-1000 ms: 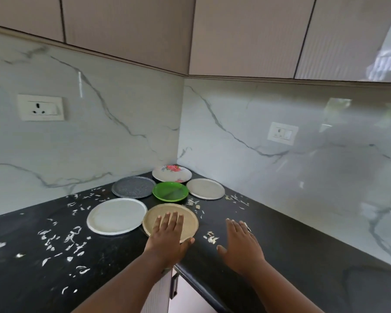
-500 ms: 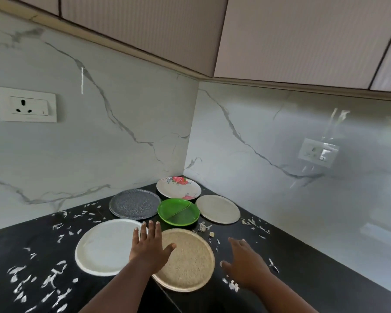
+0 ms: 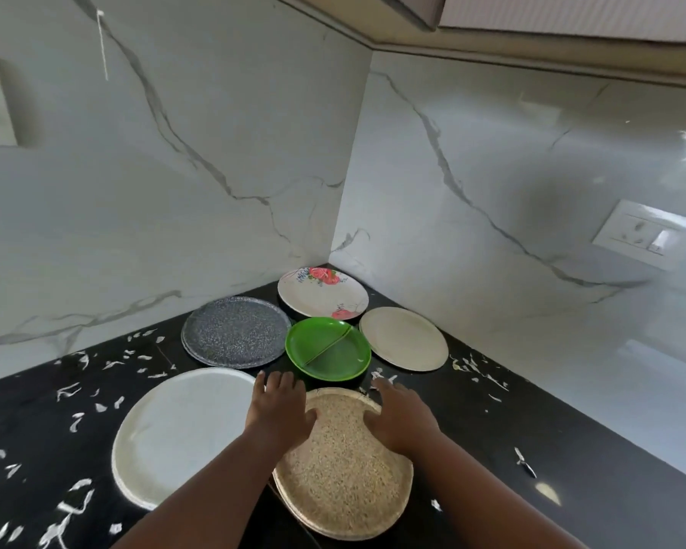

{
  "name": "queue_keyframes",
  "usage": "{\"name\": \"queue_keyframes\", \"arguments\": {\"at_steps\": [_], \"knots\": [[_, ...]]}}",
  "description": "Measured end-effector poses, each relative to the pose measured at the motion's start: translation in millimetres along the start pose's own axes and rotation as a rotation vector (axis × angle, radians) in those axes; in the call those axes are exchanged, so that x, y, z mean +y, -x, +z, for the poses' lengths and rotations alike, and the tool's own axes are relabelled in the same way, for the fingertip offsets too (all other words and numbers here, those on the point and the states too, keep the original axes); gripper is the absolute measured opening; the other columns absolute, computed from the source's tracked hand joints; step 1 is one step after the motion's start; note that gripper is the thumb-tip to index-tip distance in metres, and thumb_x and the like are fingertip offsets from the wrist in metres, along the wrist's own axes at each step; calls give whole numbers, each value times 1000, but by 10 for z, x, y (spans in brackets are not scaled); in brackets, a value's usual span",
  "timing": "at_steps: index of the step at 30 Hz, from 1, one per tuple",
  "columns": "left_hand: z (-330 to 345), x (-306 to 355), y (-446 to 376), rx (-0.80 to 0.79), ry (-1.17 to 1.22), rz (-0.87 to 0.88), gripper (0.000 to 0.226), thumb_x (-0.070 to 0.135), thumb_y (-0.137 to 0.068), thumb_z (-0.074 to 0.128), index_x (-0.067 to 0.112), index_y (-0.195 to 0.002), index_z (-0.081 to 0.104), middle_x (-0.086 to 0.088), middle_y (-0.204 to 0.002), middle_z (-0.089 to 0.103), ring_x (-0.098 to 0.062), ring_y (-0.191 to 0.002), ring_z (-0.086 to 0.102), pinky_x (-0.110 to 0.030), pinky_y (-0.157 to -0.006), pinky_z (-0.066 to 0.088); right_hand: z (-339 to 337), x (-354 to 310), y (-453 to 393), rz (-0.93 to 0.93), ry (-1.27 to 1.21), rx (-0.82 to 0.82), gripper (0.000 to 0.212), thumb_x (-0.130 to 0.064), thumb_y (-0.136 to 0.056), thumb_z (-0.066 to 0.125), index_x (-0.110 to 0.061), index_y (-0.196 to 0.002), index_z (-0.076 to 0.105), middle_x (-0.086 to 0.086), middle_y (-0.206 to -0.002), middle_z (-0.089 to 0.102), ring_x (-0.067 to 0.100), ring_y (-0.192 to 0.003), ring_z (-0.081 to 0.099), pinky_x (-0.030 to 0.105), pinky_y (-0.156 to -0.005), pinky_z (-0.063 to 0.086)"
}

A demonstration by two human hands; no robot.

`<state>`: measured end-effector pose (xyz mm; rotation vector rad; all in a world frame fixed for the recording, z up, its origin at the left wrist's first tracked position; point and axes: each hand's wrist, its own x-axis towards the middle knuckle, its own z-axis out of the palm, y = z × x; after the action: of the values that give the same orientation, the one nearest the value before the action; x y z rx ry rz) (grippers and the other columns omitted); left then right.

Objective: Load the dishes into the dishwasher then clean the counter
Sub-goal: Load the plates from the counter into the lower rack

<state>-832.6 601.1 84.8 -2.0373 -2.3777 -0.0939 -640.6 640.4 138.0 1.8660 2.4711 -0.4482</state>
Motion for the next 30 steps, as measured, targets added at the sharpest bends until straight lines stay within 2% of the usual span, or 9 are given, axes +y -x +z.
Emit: {"name": "queue_keyframes", "arguments": {"at_steps": [5, 7, 9, 11, 13, 16, 21, 24, 30], "knots": [[73, -40, -149, 25, -14, -29, 45, 49, -94, 43, 19, -124, 55, -4, -136, 41, -24, -131, 33, -41, -113, 18, 88, -97, -535, 182, -368, -19, 32, -37, -91, 52, -13, -110, 60, 5, -103, 63, 22, -95, 60, 29, -75, 38], [116, -28, -179, 22, 24, -69, 38, 44, -95, 43, 21, -122, 56, -2, -135, 41, -23, -128, 34, -38, -108, 24, 132, -110, -754, 276, -539, -30, 21, -29, -85, 56, -9, -82, 59, 6, -77, 59, 19, -64, 53, 28, -65, 38], [155, -16, -204, 3, 79, -112, 34, 39, -96, 41, 21, -121, 55, 0, -133, 42, -22, -124, 36, -37, -101, 28, 149, -134, -919, 395, -730, -61, 16, -25, -82, 59, -9, -79, 55, 7, -74, 57, 14, -48, 51, 22, -52, 39], [174, -7, -223, -10, 117, -135, 33, 38, -97, 39, 20, -120, 53, 0, -129, 45, -21, -120, 40, -35, -97, 32, 175, -146, -1072, 483, -847, -111, 16, -24, -87, 60, -11, -94, 54, 9, -87, 56, 14, -54, 53, 16, -40, 38], [149, 9, -237, -19, 192, -153, 32, 39, -98, 38, 17, -117, 51, -2, -123, 51, -21, -116, 47, -33, -94, 38, 208, -147, -1217, 534, -905, -136, 17, -22, -90, 59, -11, -101, 52, 11, -91, 53, 17, -61, 46, 17, -42, 40], [81, 22, -259, -39, 383, -205, 27, 39, -100, 38, 17, -110, 48, -4, -111, 62, -23, -107, 59, -33, -82, 43, 203, -148, -1364, 565, -958, -154, 9, -13, -92, 56, -8, -89, 49, 12, -72, 48, 16, -50, 39, 19, -43, 36], [92, -21, -288, -31, 586, -230, 20, 38, -100, 39, 19, -99, 44, -4, -94, 66, -25, -86, 63, -32, -69, 42, 173, -101, -1552, 622, -951, -171, 16, -8, -95, 54, -2, -82, 46, 14, -59, 48, 15, -38, 43, 12, -34, 32], [98, -19, -293, -26, 674, -254, 18, 37, -100, 42, 19, -99, 46, 2, -83, 63, -20, -77, 60, -31, -67, 42, 181, -77, -1574, 642, -1018, -162, 8, 1, -95, 44, -1, -90, 50, 17, -75, 53, 16, -40, 47, 14, -33, 36], [57, -42, -266, -54, 813, -284, 10, 30, -97, 47, 21, -95, 48, 2, -77, 63, -18, -70, 57, -33, -67, 44, 11, -5, -1331, 540, -1230, -46, 24, -6, -100, 43, 1, -122, 50, 21, -100, 62, 27, -67, 63, 33, -45, 57]]}}
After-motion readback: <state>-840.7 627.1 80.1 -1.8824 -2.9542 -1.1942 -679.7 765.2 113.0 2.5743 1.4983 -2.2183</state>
